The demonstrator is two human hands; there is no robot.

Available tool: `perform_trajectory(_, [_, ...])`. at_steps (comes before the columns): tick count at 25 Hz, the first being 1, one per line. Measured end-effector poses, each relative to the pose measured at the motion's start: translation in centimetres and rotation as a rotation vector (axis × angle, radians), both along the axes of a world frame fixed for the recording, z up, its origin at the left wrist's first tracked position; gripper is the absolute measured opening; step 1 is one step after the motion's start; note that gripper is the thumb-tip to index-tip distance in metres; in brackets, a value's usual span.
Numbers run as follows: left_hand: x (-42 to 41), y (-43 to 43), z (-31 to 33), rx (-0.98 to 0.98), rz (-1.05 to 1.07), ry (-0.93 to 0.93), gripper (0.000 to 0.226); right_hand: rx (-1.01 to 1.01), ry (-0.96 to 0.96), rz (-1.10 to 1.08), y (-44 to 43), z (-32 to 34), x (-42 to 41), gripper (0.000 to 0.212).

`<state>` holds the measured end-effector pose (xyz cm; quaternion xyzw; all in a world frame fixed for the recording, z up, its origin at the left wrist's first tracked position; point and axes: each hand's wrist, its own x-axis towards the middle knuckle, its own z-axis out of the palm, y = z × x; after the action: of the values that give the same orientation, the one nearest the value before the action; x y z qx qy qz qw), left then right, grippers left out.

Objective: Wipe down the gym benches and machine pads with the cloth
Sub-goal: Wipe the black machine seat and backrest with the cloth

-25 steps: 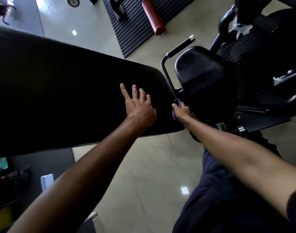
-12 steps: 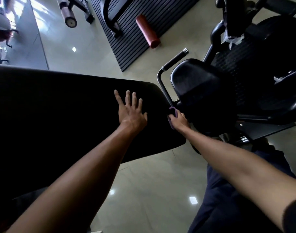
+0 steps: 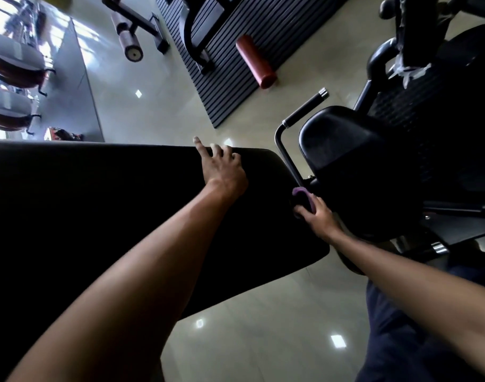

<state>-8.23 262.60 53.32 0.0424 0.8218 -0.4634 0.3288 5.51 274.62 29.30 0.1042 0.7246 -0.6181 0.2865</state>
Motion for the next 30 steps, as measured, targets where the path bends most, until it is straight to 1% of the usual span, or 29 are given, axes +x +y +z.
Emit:
perform_trajectory(1, [-0.8,-0.3,0.0,-0.003,0.021,0.001,0.057,0.019,-0.105,-0.02,-0.7,-0.3,-2.1,0.064])
perform_trajectory(2, [-1.2,-0.7,-0.1,-0.004,0.038,0.011,0.056,0.014,-0.17,-0.033,-1.6,-0.1,-4.1,0.062])
perform_trajectory(3, [-1.4,-1.0,-0.3,-0.011,0.044,0.024,0.057,0.014,-0.156,-0.027,-2.5,0.6,-5.8,0.058])
perform_trajectory(4, [-1.4,-1.4,-0.6,-0.019,0.035,0.034,0.059,-0.003,-0.099,-0.025,-3.3,1.8,-6.8,0.051])
perform_trajectory(5, [-1.2,-1.7,-0.9,-0.026,0.019,0.041,0.06,-0.034,0.0,-0.028,-3.9,3.3,-6.9,0.046])
perform_trajectory(7, [-1.1,-1.9,-1.6,-0.033,-0.012,0.048,0.062,-0.129,0.182,-0.033,-3.8,6.2,-4.5,0.047])
perform_trajectory(9, [-1.4,-1.9,-1.8,-0.039,-0.02,0.049,0.062,-0.167,0.245,-0.027,-2.5,6.8,-1.0,0.051])
perform_trajectory(10, [-1.5,-1.9,-1.8,-0.046,-0.024,0.047,0.062,-0.144,0.25,-0.024,-1.9,6.0,0.0,0.053])
perform_trajectory(11, [-1.5,-1.9,-1.8,-0.055,-0.028,0.046,0.063,-0.094,0.214,-0.035,-1.5,4.7,0.0,0.057])
perform_trajectory(12, [-1.4,-1.9,-1.9,-0.061,-0.032,0.048,0.063,-0.021,0.139,-0.052,-1.6,3.1,-0.7,0.062])
perform_trajectory(14, [-1.3,-1.9,-2.1,-0.069,-0.047,0.057,0.062,0.076,-0.056,-0.074,-2.5,1.0,-4.4,0.069])
perform_trajectory(16, [-1.3,-2.0,-2.2,-0.066,-0.042,0.069,0.063,0.105,-0.141,-0.046,-3.9,0.8,-8.6,0.063])
perform_trajectory(18, [-1.4,-2.0,-2.3,-0.061,-0.039,0.079,0.062,0.088,-0.068,-0.02,-5.0,2.5,-11.1,0.051])
perform_trajectory(19, [-1.4,-2.0,-2.4,-0.058,-0.041,0.085,0.062,0.038,0.031,-0.021,-5.4,3.7,-11.2,0.048])
perform_trajectory(21, [-1.4,-2.2,-2.6,-0.054,-0.049,0.092,0.062,-0.106,0.253,-0.032,-5.1,6.5,-8.7,0.049])
perform_trajectory(23, [-1.4,-2.2,-2.6,-0.051,-0.049,0.097,0.061,-0.195,0.376,-0.031,-3.9,6.8,-4.6,0.05])
perform_trajectory(24, [-1.4,-2.2,-2.6,-0.047,-0.041,0.098,0.061,-0.189,0.398,-0.033,-3.4,5.9,-3.1,0.05])
perform_trajectory(25, [-1.4,-2.1,-2.7,-0.045,-0.034,0.097,0.06,-0.169,0.374,-0.038,-2.9,4.7,-2.6,0.05])
perform_trajectory(27, [-1.3,-2.0,-2.6,-0.046,-0.032,0.097,0.06,-0.079,0.217,-0.074,-2.9,2.4,-4.5,0.053])
perform_trajectory(29, [-1.3,-2.0,-2.6,-0.051,-0.035,0.103,0.06,-0.009,0.017,-0.061,-3.9,1.2,-8.7,0.054])
perform_trajectory(30, [-1.3,-2.0,-2.6,-0.054,-0.038,0.105,0.06,0.004,-0.051,-0.047,-4.7,1.3,-11.1,0.05])
